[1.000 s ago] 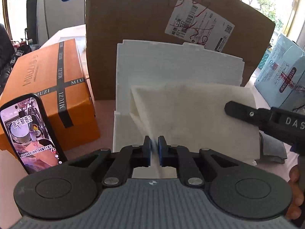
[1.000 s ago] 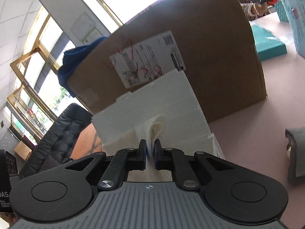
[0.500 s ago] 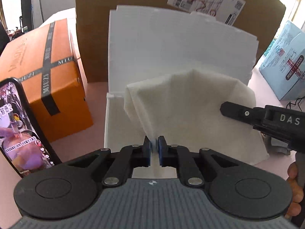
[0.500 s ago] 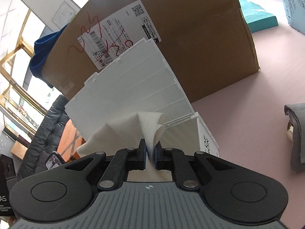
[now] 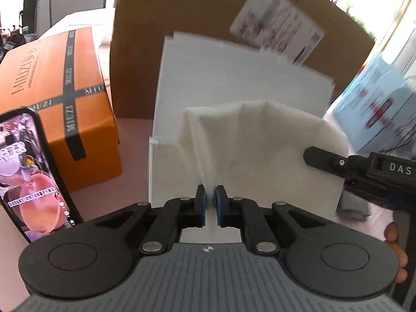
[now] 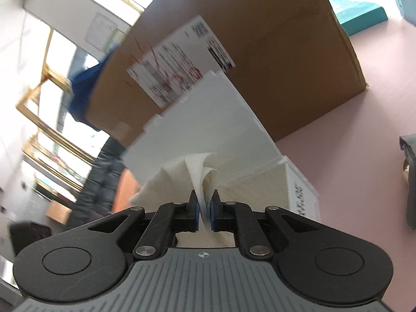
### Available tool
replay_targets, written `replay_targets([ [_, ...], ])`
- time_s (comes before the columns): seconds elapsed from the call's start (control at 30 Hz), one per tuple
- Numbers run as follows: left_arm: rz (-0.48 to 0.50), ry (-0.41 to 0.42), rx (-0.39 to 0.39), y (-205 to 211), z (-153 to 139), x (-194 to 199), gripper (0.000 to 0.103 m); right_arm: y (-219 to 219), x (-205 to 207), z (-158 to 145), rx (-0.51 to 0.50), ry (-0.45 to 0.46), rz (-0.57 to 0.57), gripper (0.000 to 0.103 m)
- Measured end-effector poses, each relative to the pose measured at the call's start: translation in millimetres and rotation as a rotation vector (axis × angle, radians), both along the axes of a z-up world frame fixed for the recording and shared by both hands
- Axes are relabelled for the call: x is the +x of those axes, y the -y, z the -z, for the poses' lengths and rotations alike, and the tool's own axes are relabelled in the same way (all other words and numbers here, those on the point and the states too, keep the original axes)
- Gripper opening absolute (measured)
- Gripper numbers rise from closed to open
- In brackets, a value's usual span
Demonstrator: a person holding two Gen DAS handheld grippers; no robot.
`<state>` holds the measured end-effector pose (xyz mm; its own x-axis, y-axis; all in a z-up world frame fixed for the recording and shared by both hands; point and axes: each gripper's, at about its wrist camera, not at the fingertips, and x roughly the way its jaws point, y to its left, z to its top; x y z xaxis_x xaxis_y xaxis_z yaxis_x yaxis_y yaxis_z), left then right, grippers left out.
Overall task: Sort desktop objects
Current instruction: 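Lower the held napkin into the open white box with both grippers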
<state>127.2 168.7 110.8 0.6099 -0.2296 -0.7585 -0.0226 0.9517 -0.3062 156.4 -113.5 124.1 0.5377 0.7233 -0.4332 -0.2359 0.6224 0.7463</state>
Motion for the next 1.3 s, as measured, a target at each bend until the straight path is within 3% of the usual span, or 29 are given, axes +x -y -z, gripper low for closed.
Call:
replay_targets([
  [0.2,0.02,0.072,-0.142,-22.4,-29.7,-17.8,0.007,9.3,-3.9,-17.2,0.069,-0.013,-0.024,0.007],
  [0.37,0.079,0.141,-0.163,-27.8,-49.7,-37.3,0.007,6.9,-23.9,-38.7,0.078,-0.022,-0.056,0.007],
  [0.53,0.103,0.091,-0.161,-32.0,-40.8,-37.8,0.007,10.9,-25.5,-16.5,0.078,-0.126,-0.035,0.007],
  [0.8,0.043,-0.074,-0.098,-28.2,11.1,5.9,0.007,-7.1,15.7,20.3,-0.107,-0.202,0.034,0.007],
  [0.87,0.04,-0.083,-0.08,-24.5,17.5,11.8,0.007,-13.8,16.8,20.6,-0.176,-0.174,0.036,0.007],
  [1.07,0.05,-0.057,0.071,2.9,25.2,14.4,0.007,-50.9,14.2,18.3,-0.449,-0.037,0.005,0.007],
  [1.3,0.066,-0.054,0.152,21.0,29.4,13.7,0.007,-77.2,18.7,22.8,-0.656,-0.031,-0.045,0.007],
])
